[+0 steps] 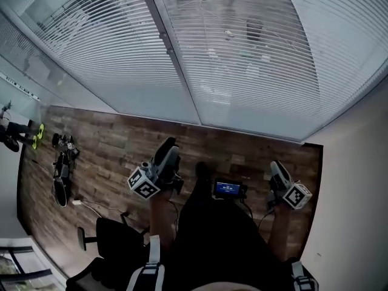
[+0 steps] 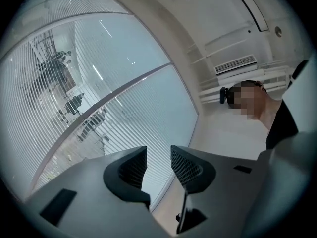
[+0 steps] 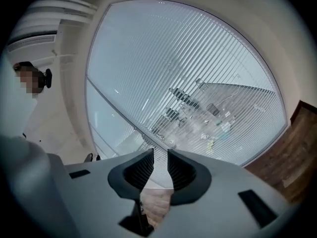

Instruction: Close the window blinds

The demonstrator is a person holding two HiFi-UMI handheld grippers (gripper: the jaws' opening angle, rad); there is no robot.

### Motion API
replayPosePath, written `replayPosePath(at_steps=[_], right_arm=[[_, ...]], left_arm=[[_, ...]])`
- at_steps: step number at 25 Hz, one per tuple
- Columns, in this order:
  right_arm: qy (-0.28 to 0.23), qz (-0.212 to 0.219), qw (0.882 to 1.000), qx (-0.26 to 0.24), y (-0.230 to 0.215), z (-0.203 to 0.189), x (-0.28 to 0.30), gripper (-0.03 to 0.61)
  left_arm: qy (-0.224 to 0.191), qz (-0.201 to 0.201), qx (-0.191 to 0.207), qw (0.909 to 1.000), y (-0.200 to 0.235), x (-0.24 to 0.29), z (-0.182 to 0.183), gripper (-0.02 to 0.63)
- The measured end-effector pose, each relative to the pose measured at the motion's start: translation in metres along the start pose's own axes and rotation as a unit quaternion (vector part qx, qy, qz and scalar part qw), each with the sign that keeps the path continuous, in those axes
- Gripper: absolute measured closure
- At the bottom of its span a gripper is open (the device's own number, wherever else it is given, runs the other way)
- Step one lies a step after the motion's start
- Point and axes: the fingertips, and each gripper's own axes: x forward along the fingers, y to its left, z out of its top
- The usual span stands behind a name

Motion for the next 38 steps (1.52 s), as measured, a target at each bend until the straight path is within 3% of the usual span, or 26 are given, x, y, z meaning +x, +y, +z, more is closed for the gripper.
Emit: replayPosePath(at_steps=[3, 10, 18, 24, 31, 34, 38], right_arm=[[-0.019, -0.013, 1.0, -0.004, -0.012, 0.017, 0.02, 0.488], [-0.022, -0.035, 0.999, -0.026, 0.024, 0.071, 0.097, 0.488], [-0.012, -0.055, 0.998, -0.031, 0.026, 0.069, 0.172, 0.488], [-0.031, -0.054, 0.998, -0.032, 0.032, 0.083, 0.196, 0.488], [-0.019, 0.011, 0.999, -0.04, 0.023, 0.118, 0.229, 0.488], [0.0, 0.042, 0.998, -0.045, 0.01, 0.136, 0.236, 0.488], [0.029, 0.068, 0.995, -0.062, -0.017, 0.153, 0.242, 0.488]], left_arm=[[-0.006, -0.007, -0.013, 0.9999, 0.041, 0.024, -0.002, 0.453], [0.002, -0.021, -0.044, 0.9988, 0.107, 0.09, 0.034, 0.477], [0.036, 0.057, -0.033, 0.9972, 0.202, 0.107, 0.043, 0.467], [0.064, 0.088, -0.033, 0.9936, 0.245, 0.129, 0.039, 0.437], [0.089, 0.098, -0.018, 0.991, 0.247, 0.177, 0.015, 0.437], [0.081, 0.133, 0.004, 0.9878, 0.253, 0.185, 0.005, 0.437], [0.079, 0.2, 0.032, 0.9761, 0.263, 0.19, 0.001, 0.433]])
